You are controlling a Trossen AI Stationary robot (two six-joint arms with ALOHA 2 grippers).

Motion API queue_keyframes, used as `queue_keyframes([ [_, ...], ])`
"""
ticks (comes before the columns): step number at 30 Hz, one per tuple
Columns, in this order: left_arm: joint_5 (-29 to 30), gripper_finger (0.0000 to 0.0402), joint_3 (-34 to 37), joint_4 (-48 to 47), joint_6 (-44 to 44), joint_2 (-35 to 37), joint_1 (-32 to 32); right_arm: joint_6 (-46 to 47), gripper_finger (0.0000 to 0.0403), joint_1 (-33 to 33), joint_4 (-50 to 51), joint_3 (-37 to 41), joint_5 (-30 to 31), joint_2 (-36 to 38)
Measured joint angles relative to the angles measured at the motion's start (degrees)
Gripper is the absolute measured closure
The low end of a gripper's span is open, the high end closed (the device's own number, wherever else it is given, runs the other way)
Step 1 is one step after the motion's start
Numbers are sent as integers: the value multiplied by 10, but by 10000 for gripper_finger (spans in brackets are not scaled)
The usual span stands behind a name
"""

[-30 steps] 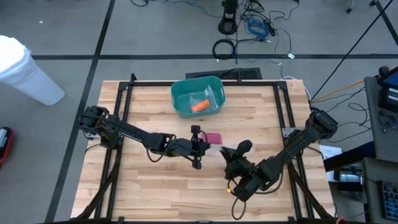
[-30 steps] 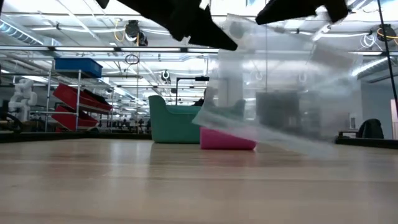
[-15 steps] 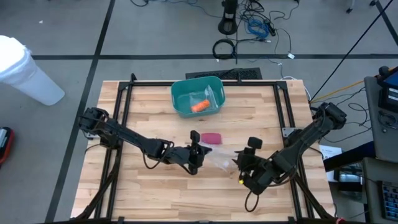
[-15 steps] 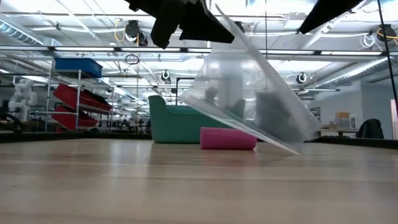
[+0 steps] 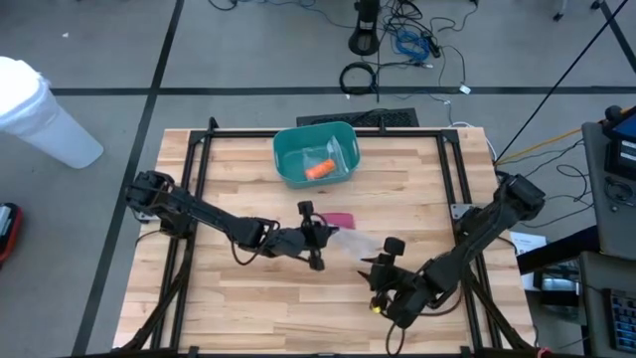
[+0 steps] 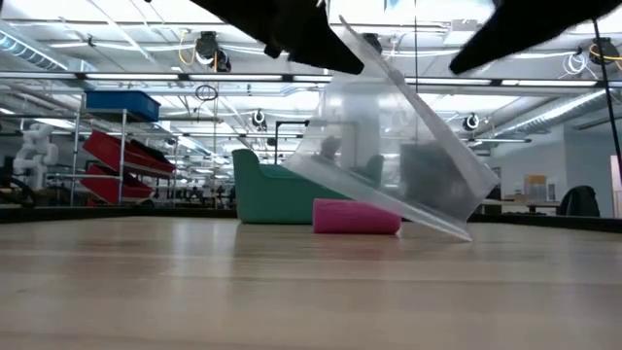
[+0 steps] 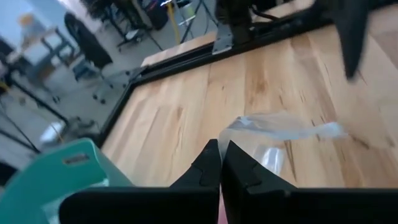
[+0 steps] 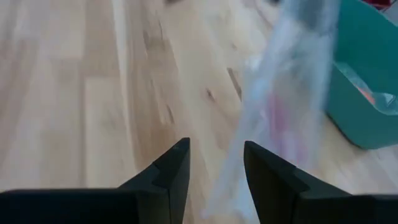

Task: Roll bandage
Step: Open the transparent zip bag

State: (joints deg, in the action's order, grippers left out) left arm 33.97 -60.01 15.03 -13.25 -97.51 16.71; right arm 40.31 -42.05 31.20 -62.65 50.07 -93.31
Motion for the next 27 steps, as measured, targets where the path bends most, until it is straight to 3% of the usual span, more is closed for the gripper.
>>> queue_keyframes([
  [4, 0, 401, 0, -5, 59, 0, -11, -19, 266, 11, 2, 0, 11, -39],
  [11, -19, 402, 0, -11, 134, 0, -25, 3, 284, 32, -13, 0, 144, -88],
  [21, -29, 401, 0, -10, 163, 0, -29, 17, 309, 73, -36, 0, 160, -130],
  [27, -97, 401, 0, -1, 181, 0, -30, -7, 361, 80, -33, 0, 179, -134],
])
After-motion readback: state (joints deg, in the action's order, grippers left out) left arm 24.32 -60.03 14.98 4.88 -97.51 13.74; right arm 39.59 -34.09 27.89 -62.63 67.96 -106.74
